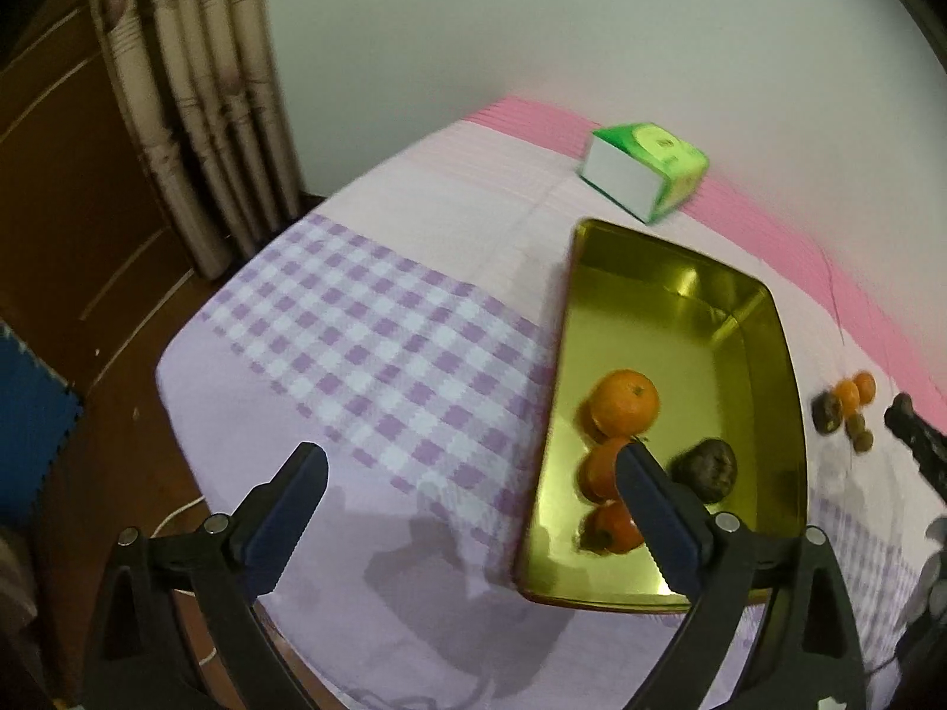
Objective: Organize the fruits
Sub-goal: 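Carry the dark brown fruit into the tray and open the right gripper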
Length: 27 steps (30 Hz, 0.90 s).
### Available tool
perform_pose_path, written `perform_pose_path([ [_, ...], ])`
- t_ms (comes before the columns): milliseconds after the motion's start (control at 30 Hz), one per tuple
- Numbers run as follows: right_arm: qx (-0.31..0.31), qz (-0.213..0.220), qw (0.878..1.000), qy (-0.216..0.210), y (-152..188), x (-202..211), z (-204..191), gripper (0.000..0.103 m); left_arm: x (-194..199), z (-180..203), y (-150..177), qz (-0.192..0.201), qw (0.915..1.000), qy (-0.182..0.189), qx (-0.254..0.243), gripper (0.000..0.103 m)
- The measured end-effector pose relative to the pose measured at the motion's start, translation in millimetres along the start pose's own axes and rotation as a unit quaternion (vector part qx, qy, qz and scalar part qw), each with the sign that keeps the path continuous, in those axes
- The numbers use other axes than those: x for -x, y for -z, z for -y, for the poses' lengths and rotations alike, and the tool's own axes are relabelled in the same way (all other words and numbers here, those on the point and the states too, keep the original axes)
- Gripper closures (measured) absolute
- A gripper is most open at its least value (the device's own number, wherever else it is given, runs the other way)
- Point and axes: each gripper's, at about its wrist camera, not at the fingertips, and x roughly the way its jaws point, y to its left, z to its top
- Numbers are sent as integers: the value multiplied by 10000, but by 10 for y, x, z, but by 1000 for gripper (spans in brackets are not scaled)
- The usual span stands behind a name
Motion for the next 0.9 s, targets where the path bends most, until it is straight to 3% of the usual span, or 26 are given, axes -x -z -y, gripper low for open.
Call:
perform_pose_path([
  [200,475,-67,9967,-654,-50,-40,-724,65,67,-161,-15,51,9996,-37,273,6],
  [433,1065,-430,9861,-1200,114,-234,-1442,65,100,-305,23,-42,9987,-25,507,6],
  [900,1544,-895,9754,-1294,394,-528,-1813,65,37,-438,65,-191,9970,-100,743,6],
])
